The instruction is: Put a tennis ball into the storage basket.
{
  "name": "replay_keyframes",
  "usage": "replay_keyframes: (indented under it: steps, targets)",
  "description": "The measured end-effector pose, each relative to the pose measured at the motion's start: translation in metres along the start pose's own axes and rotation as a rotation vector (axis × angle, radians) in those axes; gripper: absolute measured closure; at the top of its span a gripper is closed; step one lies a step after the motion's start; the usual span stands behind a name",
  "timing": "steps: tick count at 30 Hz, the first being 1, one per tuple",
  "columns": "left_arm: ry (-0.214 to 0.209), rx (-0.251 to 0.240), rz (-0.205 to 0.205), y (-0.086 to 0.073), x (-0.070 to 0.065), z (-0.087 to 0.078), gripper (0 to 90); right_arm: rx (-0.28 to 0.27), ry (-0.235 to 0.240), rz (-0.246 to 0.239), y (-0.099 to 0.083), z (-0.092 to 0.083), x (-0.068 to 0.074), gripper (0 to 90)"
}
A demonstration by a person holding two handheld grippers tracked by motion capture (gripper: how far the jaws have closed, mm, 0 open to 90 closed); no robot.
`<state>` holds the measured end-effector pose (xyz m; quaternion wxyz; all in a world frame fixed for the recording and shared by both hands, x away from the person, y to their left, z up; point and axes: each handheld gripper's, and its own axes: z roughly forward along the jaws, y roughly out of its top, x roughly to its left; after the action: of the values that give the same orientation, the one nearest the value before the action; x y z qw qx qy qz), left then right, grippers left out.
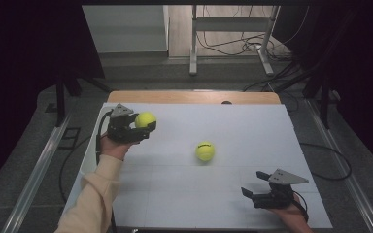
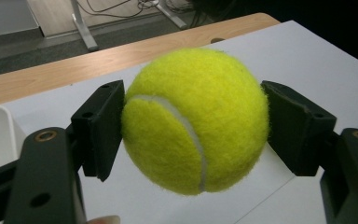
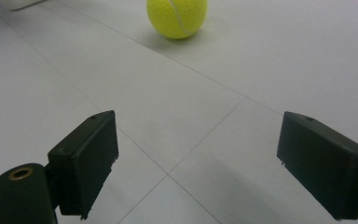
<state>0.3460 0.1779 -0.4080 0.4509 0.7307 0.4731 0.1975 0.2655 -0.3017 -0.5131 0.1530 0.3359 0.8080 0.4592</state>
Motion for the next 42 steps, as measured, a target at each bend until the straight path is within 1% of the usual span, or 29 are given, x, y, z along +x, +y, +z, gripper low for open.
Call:
replay_keyframes:
  steps: [4, 5, 10, 16, 23, 25, 27, 30, 36, 42]
  targets:
    - [0.004, 0.007, -0.010, 0.000, 0.004, 0.003, 26.3, -0.001, 0.001, 0.000, 0.000, 0.000, 0.000, 12.8]
    - [0.014, 0.011, -0.011, 0.000, 0.006, 0.004, 26.3, 0.001, 0.000, 0.000, 0.000, 0.000, 0.000, 12.8]
    - [0.028, 0.012, -0.023, 0.001, 0.012, 0.006, 26.3, 0.001, 0.001, 0.000, 0.000, 0.000, 0.000, 12.8]
    - [0.057, 0.028, -0.023, 0.002, 0.019, 0.009, 26.3, 0.001, 0.001, 0.000, 0.000, 0.000, 0.000, 12.8]
    - [0.074, 0.039, -0.029, 0.003, 0.025, 0.012, 26.3, 0.000, 0.000, 0.000, 0.000, 0.000, 0.000, 12.8]
    - [0.087, 0.047, -0.028, 0.003, 0.027, 0.013, 26.3, 0.001, 0.000, 0.000, 0.000, 0.000, 0.000, 12.8]
    - [0.090, 0.045, -0.033, 0.003, 0.029, 0.013, 26.3, 0.001, 0.000, 0.000, 0.000, 0.000, 0.000, 12.8]
    - [0.101, 0.046, -0.028, 0.003, 0.032, 0.013, 26.3, 0.001, -0.001, 0.000, 0.000, 0.000, 0.000, 12.8]
    - [0.118, 0.049, -0.046, 0.001, 0.040, 0.012, 26.3, 0.001, -0.001, -0.002, 0.000, 0.000, 0.000, 12.8]
    - [0.129, 0.050, -0.056, 0.000, 0.044, 0.011, 26.3, 0.002, 0.000, -0.002, 0.000, 0.000, 0.000, 12.8]
